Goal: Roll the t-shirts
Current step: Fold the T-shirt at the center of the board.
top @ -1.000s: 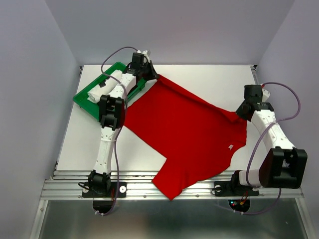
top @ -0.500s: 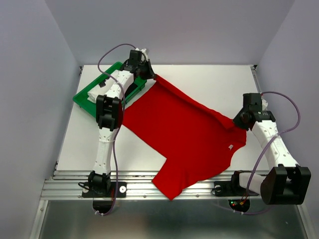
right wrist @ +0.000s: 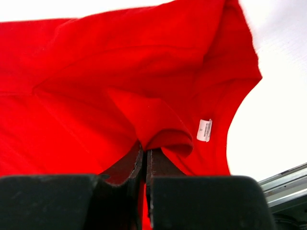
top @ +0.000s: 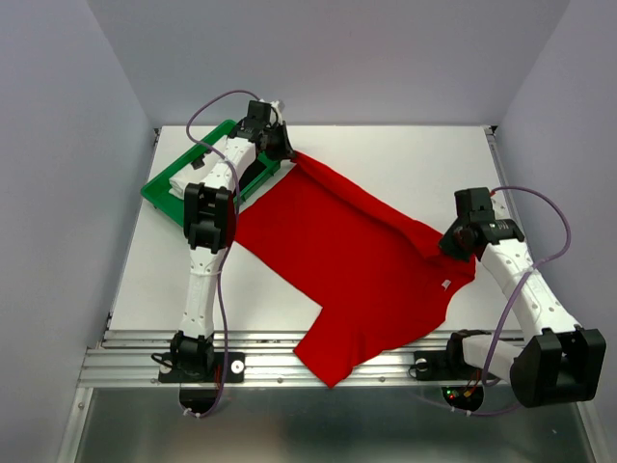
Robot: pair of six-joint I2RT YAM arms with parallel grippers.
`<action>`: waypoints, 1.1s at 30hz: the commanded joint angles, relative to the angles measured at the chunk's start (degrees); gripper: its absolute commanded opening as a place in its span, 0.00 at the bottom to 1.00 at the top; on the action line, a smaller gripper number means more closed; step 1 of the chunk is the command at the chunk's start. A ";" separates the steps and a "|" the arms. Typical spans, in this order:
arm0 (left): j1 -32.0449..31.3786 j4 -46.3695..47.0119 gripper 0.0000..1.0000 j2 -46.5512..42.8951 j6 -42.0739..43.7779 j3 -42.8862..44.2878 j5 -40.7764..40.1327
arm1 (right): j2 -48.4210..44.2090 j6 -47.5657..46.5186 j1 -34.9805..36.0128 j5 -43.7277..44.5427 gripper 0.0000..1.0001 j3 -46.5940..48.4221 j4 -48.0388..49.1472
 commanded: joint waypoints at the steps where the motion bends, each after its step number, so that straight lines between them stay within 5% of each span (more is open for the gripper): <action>1: 0.75 -0.53 0.00 -5.16 2.02 -0.30 -0.99 | -0.44 1.81 1.74 0.87 0.01 -0.16 -1.16; 33: 1.19 -10.91 0.00 -11.32 5.97 -8.21 -2.92 | -5.80 1.63 4.65 -2.29 0.01 -2.62 -4.50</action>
